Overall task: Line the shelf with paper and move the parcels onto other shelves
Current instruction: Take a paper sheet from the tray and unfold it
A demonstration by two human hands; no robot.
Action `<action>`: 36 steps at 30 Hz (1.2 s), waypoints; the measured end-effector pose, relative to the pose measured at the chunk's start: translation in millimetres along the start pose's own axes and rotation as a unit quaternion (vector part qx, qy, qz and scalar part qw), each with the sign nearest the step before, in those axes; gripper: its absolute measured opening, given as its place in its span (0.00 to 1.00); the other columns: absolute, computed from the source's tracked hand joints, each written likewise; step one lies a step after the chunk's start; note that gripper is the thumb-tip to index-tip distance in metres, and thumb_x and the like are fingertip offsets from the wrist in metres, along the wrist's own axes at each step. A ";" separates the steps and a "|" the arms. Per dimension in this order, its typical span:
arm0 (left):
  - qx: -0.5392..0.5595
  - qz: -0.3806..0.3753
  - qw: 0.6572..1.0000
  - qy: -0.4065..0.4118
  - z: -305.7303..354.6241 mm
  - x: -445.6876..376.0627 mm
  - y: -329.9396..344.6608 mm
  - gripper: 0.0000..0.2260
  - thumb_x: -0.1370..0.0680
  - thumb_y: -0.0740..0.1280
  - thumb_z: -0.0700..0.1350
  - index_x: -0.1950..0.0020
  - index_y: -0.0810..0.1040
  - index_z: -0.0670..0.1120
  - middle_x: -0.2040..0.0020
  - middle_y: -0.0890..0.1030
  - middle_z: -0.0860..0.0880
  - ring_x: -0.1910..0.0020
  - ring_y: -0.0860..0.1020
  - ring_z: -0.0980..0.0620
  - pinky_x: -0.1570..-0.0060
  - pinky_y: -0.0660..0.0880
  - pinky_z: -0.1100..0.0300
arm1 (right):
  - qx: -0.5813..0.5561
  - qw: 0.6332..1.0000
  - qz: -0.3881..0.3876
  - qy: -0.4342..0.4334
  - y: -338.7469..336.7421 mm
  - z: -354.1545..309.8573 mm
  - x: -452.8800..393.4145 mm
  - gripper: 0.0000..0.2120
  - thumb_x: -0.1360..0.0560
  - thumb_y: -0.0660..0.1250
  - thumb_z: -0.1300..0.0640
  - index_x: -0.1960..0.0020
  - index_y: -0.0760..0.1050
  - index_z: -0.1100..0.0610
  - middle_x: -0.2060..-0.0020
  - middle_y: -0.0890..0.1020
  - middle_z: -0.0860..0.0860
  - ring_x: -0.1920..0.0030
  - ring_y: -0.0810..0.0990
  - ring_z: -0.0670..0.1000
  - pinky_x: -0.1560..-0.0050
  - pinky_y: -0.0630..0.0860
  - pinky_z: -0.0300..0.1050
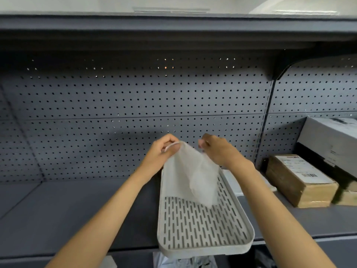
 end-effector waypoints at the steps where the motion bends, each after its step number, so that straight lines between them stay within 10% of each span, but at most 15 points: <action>1: 0.012 0.013 1.000 -0.012 -2.6 1.5 -3.8 0.07 0.17 0.66 0.46 0.52 0.77 0.44 0.56 0.81 0.49 0.58 0.78 0.54 0.57 0.70 0.60 | -0.034 0.999 0.003 -0.010 -0.4 -5.9 4.6 0.18 0.16 0.52 0.46 0.38 0.72 0.57 0.45 0.80 0.59 0.44 0.79 0.62 0.40 0.75 0.58; 9: -0.028 0.075 0.993 -0.083 -23.3 3.5 -18.2 0.08 0.17 0.66 0.51 0.54 0.77 0.49 0.65 0.83 0.46 0.71 0.80 0.51 0.69 0.71 0.62 | -0.262 0.963 -0.019 -0.059 -21.1 -47.1 36.2 0.41 0.25 0.44 0.26 0.57 0.80 0.59 0.61 0.84 0.52 0.59 0.81 0.48 0.48 0.75 0.47; 13: -0.052 0.060 0.992 -0.095 -19.2 0.7 -24.6 0.09 0.18 0.67 0.50 0.54 0.78 0.46 0.72 0.82 0.53 0.75 0.78 0.57 0.74 0.69 0.64 | -0.145 0.985 0.060 -0.078 -36.7 -47.1 32.4 0.20 0.25 0.67 0.39 0.38 0.76 0.48 0.48 0.82 0.49 0.47 0.81 0.52 0.46 0.79 0.52; 18: -0.043 0.010 0.993 -0.107 -18.4 2.2 -27.5 0.11 0.19 0.69 0.50 0.52 0.81 0.42 0.56 0.86 0.45 0.61 0.83 0.48 0.62 0.75 0.58 | -0.112 0.986 0.096 -0.081 -39.4 -32.2 29.6 0.26 0.25 0.72 0.60 0.32 0.66 0.48 0.56 0.78 0.55 0.51 0.78 0.58 0.62 0.74 0.44; 29: -0.060 -0.003 0.986 -0.153 -37.4 5.8 -18.3 0.10 0.21 0.71 0.53 0.60 0.79 0.50 0.60 0.84 0.49 0.61 0.82 0.49 0.61 0.73 0.58 | -0.179 0.976 0.043 -0.114 -40.6 -23.9 45.0 0.13 0.25 0.73 0.63 0.45 0.72 0.55 0.41 0.77 0.50 0.61 0.75 0.50 0.56 0.73 0.42; 36: -0.047 -0.038 0.978 -0.202 -45.9 4.6 -0.2 0.11 0.20 0.71 0.48 0.56 0.81 0.41 0.63 0.82 0.49 0.62 0.79 0.52 0.62 0.71 0.60 | -0.227 0.958 -0.077 -0.156 -48.5 -38.5 65.3 0.14 0.31 0.76 0.71 0.47 0.80 0.63 0.57 0.84 0.61 0.66 0.80 0.45 0.60 0.78 0.33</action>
Point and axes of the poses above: each hand's wrist, its own x-axis away from the middle knuckle, its own y-axis out of the palm, z = x × y, the point moved 7 cm from there along -x, towards the middle knuckle
